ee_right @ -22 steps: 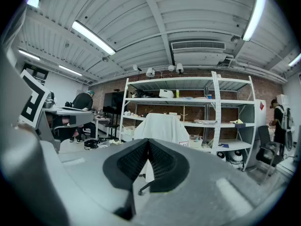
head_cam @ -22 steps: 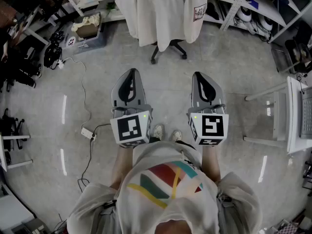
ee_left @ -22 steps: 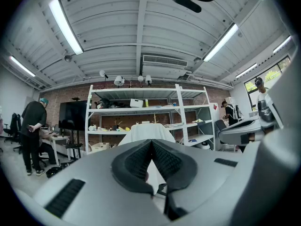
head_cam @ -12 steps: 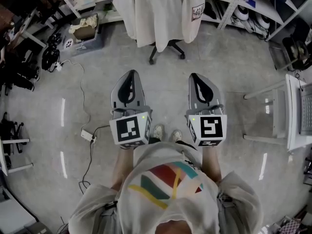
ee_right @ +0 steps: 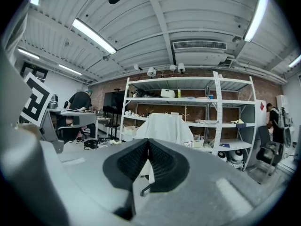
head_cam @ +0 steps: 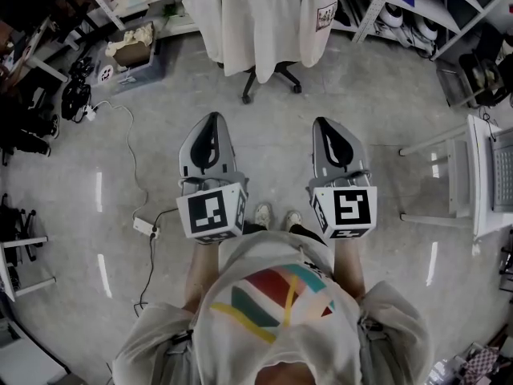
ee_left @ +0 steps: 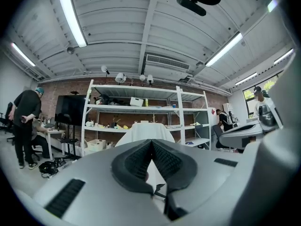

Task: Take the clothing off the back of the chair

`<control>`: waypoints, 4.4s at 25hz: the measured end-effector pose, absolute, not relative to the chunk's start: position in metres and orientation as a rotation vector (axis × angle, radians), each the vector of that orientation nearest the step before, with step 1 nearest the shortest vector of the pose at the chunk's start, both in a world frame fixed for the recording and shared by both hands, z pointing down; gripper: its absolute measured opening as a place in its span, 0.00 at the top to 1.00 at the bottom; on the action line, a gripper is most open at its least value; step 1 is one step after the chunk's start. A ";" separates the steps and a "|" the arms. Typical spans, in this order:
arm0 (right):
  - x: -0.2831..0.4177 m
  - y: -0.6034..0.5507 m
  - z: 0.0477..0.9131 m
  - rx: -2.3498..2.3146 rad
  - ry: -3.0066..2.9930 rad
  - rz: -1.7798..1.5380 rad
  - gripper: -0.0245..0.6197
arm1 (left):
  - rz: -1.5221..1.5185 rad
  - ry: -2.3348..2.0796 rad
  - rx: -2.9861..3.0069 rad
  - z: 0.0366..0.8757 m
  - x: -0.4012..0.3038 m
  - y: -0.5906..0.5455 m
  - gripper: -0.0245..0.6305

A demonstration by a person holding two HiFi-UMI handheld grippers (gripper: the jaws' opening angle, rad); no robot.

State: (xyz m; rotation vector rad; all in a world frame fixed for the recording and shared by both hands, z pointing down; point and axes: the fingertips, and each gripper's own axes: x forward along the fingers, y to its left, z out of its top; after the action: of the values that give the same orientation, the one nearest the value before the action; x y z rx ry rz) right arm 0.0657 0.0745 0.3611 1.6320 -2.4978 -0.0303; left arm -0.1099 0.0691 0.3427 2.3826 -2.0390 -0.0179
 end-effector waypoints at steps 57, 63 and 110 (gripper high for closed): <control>0.126 -0.246 0.332 1.702 -2.503 -0.103 0.95 | -0.124 -2.127 2.384 0.307 -0.097 -0.243 0.94; 0.106 -0.261 0.334 1.718 -2.519 -0.073 0.95 | -0.100 -2.116 2.372 0.313 -0.121 -0.255 0.94; 0.132 -0.464 0.373 1.652 -2.215 -0.006 0.62 | 0.452 -1.777 2.408 0.405 -0.220 -0.505 0.61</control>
State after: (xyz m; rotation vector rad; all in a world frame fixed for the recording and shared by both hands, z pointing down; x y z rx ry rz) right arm 0.1320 -0.4644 0.3734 1.6517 -2.2151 -0.0060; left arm -0.2201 -0.5054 0.4046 2.4082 -1.7769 0.4520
